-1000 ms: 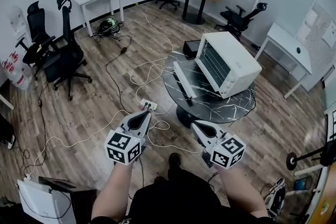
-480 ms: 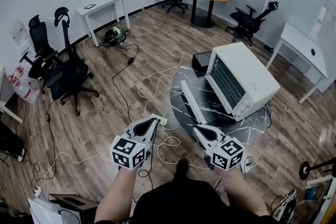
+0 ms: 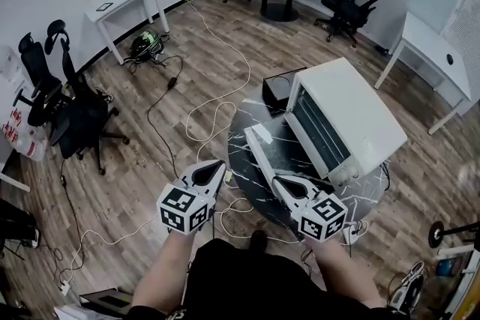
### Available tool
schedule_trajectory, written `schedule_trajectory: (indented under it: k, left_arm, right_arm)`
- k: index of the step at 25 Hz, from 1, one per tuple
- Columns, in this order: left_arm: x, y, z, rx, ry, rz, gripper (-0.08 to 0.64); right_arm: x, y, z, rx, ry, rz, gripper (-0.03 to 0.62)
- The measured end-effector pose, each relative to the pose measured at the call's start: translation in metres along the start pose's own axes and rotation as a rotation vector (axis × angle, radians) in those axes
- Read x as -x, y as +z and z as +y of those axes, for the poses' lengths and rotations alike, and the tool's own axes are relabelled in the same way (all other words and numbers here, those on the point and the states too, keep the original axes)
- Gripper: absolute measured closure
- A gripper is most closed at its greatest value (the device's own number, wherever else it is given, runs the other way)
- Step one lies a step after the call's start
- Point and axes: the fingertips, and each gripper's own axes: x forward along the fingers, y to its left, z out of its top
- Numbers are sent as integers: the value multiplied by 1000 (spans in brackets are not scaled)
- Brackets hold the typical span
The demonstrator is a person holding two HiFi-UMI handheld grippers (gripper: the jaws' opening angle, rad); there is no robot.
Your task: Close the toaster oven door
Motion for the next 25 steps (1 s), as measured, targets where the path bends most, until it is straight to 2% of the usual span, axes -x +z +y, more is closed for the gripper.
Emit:
schedule_trajectory:
  k: [7, 11, 13, 16, 18, 22, 25]
  left_arm:
    - [-57, -1, 38, 43, -119, 42, 551]
    - [-95, 0, 66, 31, -227, 69, 551]
    - [-109, 6, 79, -3, -288, 77, 551]
    - [-119, 12, 102, -61, -368, 82, 551]
    - [-122, 10, 117, -73, -416, 95, 551]
    - [-131, -11, 129, -42, -505, 155, 551]
    - [-135, -31, 127, -26, -542, 193, 550]
  right_arm:
    - [-17, -4, -35, -55, -129, 29, 586]
    - [-30, 3, -57, -74, -257, 13, 586]
    - [-40, 10, -64, -91, -330, -16, 586]
    - [-57, 16, -65, -122, -432, -60, 586]
    - [-66, 15, -62, -149, -500, -84, 586]
    - [-74, 1, -49, -168, -587, -74, 586]
    - [-66, -21, -44, -213, -656, -55, 586]
